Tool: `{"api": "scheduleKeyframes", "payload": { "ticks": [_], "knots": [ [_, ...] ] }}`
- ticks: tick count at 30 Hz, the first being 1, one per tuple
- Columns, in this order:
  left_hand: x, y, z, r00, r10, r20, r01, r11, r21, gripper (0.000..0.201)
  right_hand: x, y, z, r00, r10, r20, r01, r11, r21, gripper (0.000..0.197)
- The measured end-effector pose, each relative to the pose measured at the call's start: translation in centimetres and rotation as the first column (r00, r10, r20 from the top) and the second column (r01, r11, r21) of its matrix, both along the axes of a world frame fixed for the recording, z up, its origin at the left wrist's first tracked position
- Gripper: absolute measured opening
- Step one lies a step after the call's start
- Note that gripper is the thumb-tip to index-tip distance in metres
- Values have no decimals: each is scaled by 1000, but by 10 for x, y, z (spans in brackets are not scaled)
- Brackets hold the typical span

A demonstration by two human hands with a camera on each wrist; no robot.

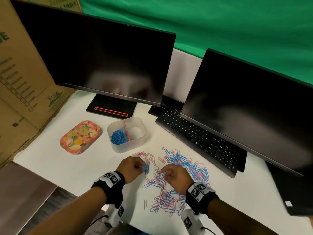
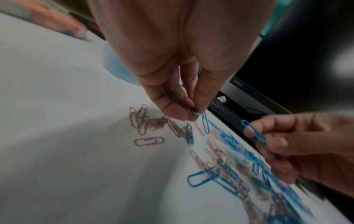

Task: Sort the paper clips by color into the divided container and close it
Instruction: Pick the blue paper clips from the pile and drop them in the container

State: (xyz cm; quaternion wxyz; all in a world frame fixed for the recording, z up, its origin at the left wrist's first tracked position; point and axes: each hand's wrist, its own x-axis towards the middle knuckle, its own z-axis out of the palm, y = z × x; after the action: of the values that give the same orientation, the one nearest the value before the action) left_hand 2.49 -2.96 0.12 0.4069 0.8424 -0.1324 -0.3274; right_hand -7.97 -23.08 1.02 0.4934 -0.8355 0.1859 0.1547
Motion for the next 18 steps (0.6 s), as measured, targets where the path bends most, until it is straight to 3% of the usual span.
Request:
{"api": "scheduleKeyframes", "payload": {
  "ticks": [3,5,9,13,15,18],
  "knots": [
    [3,0,2,984,86,-153,-106,987,-123,31,7,-7,8,992,-108,-71,121,969,216,20],
    [5,-1,3,980,86,-179,-115,981,-157,34,10,-8,13,980,-170,-101,195,915,353,18],
    [7,-2,7,960,159,-230,-209,955,-212,24,15,-4,23,961,-250,-114,272,810,519,7],
    [7,-7,11,790,325,-519,-529,790,-311,14,18,0,25,951,-276,-139,301,725,619,9],
    [7,-8,11,709,353,-610,-623,718,-309,18,20,4,28,954,-264,-144,296,744,598,7],
    [6,-9,16,643,314,-699,-679,656,-330,20,18,10,19,991,-107,-75,125,946,301,17]
  ]
}}
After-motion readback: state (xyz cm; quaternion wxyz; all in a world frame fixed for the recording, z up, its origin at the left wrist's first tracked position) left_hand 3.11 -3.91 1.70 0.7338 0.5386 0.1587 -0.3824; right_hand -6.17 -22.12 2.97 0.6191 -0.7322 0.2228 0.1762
